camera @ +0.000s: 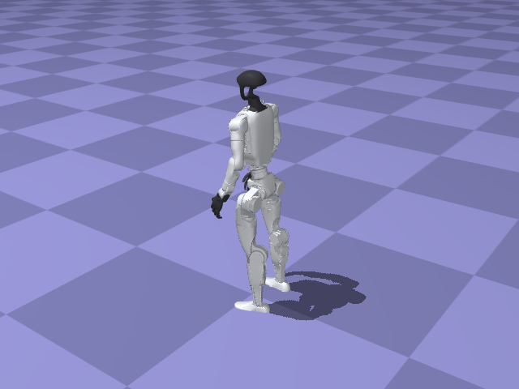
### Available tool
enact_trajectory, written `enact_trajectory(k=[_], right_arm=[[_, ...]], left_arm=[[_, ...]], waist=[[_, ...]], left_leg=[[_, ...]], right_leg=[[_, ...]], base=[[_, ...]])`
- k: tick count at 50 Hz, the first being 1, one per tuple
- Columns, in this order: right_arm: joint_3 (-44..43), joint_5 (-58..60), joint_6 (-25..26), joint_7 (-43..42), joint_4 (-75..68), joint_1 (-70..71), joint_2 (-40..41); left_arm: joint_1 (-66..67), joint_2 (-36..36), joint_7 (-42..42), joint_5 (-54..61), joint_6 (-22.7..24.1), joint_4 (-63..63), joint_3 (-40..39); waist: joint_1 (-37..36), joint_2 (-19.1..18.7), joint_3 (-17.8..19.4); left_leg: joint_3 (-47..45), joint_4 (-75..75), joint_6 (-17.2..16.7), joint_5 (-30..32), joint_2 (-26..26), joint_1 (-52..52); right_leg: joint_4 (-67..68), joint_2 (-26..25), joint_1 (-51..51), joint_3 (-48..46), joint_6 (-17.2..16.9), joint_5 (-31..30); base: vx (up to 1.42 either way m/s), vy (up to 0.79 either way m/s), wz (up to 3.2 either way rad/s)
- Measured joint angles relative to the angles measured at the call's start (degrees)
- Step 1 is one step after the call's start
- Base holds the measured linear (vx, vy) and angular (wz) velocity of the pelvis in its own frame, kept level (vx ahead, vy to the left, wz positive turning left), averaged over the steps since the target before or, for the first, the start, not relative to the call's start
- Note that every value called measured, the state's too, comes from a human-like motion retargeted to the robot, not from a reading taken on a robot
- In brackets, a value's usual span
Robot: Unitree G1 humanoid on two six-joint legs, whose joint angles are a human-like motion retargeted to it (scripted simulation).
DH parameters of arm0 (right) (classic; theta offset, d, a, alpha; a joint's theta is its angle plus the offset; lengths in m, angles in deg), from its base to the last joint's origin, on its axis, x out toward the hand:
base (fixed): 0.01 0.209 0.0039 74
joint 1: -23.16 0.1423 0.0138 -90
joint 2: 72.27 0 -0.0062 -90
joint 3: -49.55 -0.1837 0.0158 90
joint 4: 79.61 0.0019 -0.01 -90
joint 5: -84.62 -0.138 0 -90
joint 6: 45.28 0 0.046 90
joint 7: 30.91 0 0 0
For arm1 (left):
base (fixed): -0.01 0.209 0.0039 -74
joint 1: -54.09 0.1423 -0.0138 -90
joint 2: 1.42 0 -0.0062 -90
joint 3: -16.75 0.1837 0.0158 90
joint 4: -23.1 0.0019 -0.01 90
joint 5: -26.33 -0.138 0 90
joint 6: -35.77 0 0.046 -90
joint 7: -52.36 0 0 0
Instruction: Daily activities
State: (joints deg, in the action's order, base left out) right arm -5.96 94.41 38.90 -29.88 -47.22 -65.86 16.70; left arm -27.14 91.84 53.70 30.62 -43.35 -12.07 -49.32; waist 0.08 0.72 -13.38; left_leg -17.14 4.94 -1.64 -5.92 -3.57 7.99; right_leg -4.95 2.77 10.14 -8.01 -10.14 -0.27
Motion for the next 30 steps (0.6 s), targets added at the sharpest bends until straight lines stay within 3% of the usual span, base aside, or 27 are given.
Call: enact_trajectory(k=[5, 7, 12, 13, 15, 18, 20, 23, 25, 30], right_arm=[[-0.1, 0.4, -0.1, 1.6, 0.9, 3.0, -2.3], [0.5, 1.4, 0.0, 0.5, 1.1, 0.7, -0.7], [0.1, 1.6, 0.0, 1.6, 2.1, 2.4, -2.2], [0.5, 2.2, 0.0, 0.8, 2.2, 0.7, -1.0], [-0.1, 1.7, 0.0, 2.0, 2.6, 3.0, -2.6], [0.5, 2.8, 0.2, 0.3, 2.9, -0.2, -0.6], [-0.3, 2.0, 0.1, 1.9, 3.4, 2.8, -2.7], [0.3, 3.0, 0.3, 0.2, 3.7, -0.3, -0.8], [-0.5, 2.1, 0.3, 2.0, 4.0, 2.7, -2.8], [-0.2, 3.2, 0.4, 0.2, 4.3, -0.4, -0.8]], left_arm=[[-2.8, 2.6, -1.3, 0.2, -0.2, -0.6, -0.7], [-0.5, 1.0, -0.4, -0.6, 0.1, -1.0, -0.3], [-2.0, 2.6, -1.4, -0.3, -0.2, -1.7, -0.9], [-0.3, 1.3, -0.7, -0.8, 0.0, -1.9, -0.6], [-2.4, 3.2, -1.8, 0.0, -0.3, -2.1, -1.2], [0.8, 1.0, -0.5, -0.7, 0.1, -2.6, -0.8], [-2.0, 3.3, -2.0, 0.4, -0.4, -2.7, -1.7], [1.1, 1.0, -0.6, 0.0, -0.1, -3.2, -1.2], [-1.8, 3.4, -2.1, 1.1, -0.6, -3.2, -2.0], [1.5, 0.9, -0.7, 0.6, -0.3, -3.6, -1.6]], waist=[[0.2, -0.1, 1.9], [0.2, 0.1, 0.3], [0.4, -0.1, 1.4], [0.4, 0.0, 0.2], [0.5, -0.3, 1.8], [0.5, -0.1, -1.2], [0.7, -0.4, 1.0], [0.6, -0.4, -1.5], [0.7, -0.7, 1.0], [0.6, -0.8, -2.1]], left_leg=[[1.0, -2.2, -0.4, -2.3, -0.3, 0.1], [0.2, -0.4, -0.2, -0.2, -0.1, 0.6], [0.9, -1.7, -0.5, -1.5, -0.3, 0.8], [0.4, -0.4, -0.3, 0.1, -0.1, 1.2], [1.1, -2.2, -0.6, -1.9, -0.4, 1.0], [0.2, 0.0, -0.3, 0.9, -0.1, 2.6], [1.2, -2.1, -0.7, -1.5, -0.4, 2.1], [0.3, 0.0, -0.3, 1.1, -0.1, 3.3], [1.2, -2.1, -0.7, -1.3, -0.4, 2.4], [0.4, 0.0, -0.3, 1.3, 0.0, 4.2]], right_leg=[[2.0, -0.2, -0.2, -0.4, -0.2, 2.3], [0.4, 0.0, 0.4, -0.1, -0.1, 0.3], [1.6, -0.2, 0.4, -0.4, 0.0, 1.8], [0.4, -0.1, 0.9, -0.2, 0.1, 0.3], [2.0, -0.3, 0.5, -0.6, 0.0, 2.3], [0.0, -0.1, 2.4, -0.3, 0.3, -0.3], [2.0, -0.3, 1.6, -0.7, 0.2, 2.2], [0.0, 0.0, 3.0, -0.5, 0.5, -0.3], [2.0, -0.2, 1.9, -0.9, 0.4, 2.3], [0.0, 0.0, 3.9, -0.7, 0.7, -0.1]], base=[[0.00, 0.00, 0.00], [0.00, 0.00, 0.00], [0.00, 0.00, 0.00], [0.00, 0.00, 0.00], [0.00, 0.00, 0.00], [-0.02, -0.01, -0.05], [0.00, 0.00, 0.00], [-0.02, -0.01, -0.05], [0.03, 0.00, 0.08], [-0.01, 0.00, -0.03]])
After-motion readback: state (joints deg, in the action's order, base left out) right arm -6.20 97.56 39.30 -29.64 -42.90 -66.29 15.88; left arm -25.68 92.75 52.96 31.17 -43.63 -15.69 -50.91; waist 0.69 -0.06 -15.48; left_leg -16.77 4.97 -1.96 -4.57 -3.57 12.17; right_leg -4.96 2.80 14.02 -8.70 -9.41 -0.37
